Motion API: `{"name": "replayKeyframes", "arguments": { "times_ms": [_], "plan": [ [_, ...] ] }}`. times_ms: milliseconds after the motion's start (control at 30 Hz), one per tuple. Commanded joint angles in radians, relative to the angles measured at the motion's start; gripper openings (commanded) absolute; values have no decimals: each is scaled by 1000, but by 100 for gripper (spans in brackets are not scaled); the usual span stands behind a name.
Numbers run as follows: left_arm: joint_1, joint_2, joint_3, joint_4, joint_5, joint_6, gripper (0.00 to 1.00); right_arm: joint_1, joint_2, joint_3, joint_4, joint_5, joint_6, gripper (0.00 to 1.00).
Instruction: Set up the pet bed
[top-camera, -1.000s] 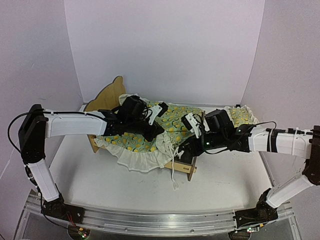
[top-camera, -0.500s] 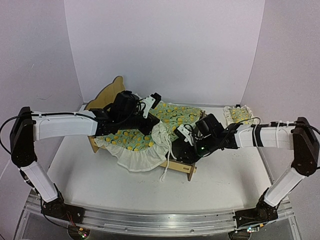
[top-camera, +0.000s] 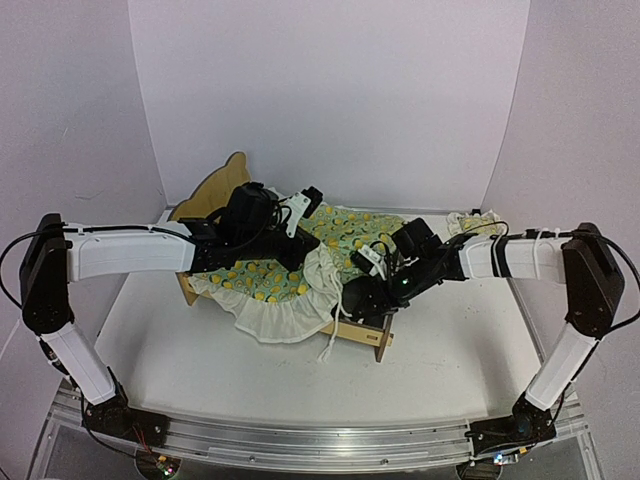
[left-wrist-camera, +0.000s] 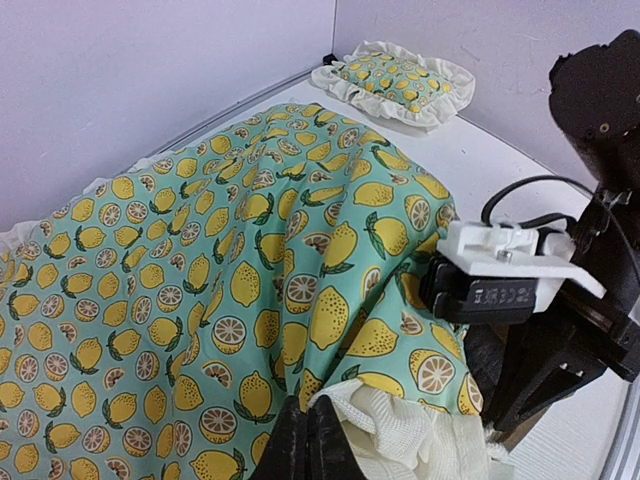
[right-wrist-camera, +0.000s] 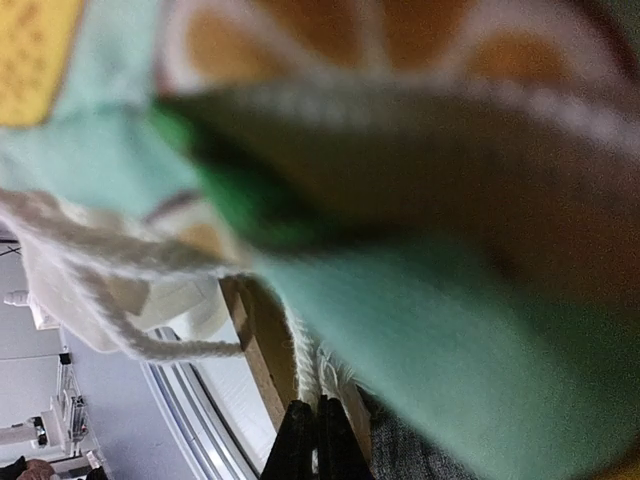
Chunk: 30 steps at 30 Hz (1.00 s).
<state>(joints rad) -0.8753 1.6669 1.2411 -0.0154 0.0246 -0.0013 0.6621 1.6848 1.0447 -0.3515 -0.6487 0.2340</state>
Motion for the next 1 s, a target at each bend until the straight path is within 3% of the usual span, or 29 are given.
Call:
{"name": "replayKeyframes", "arguments": {
  "times_ms": [0, 200, 367, 600, 833, 967],
  "plan": [
    [9, -31, 8, 60, 9, -9, 0, 4, 26, 37, -20, -54, 8, 0],
    [9, -25, 10, 60, 13, -10, 0, 17, 46, 41, -52, -7, -57, 0],
    [9, -16, 18, 60, 23, -12, 0, 92, 63, 51, -65, 131, -143, 0],
    [8, -13, 17, 60, 30, -11, 0, 152, 63, 89, -206, 348, -184, 1],
    [9, -10, 13, 61, 37, -14, 0, 158, -5, 123, -256, 340, -138, 27],
    [9, -16, 9, 61, 33, -14, 0, 150, -77, 129, -236, 330, -113, 48]
  ]
}}
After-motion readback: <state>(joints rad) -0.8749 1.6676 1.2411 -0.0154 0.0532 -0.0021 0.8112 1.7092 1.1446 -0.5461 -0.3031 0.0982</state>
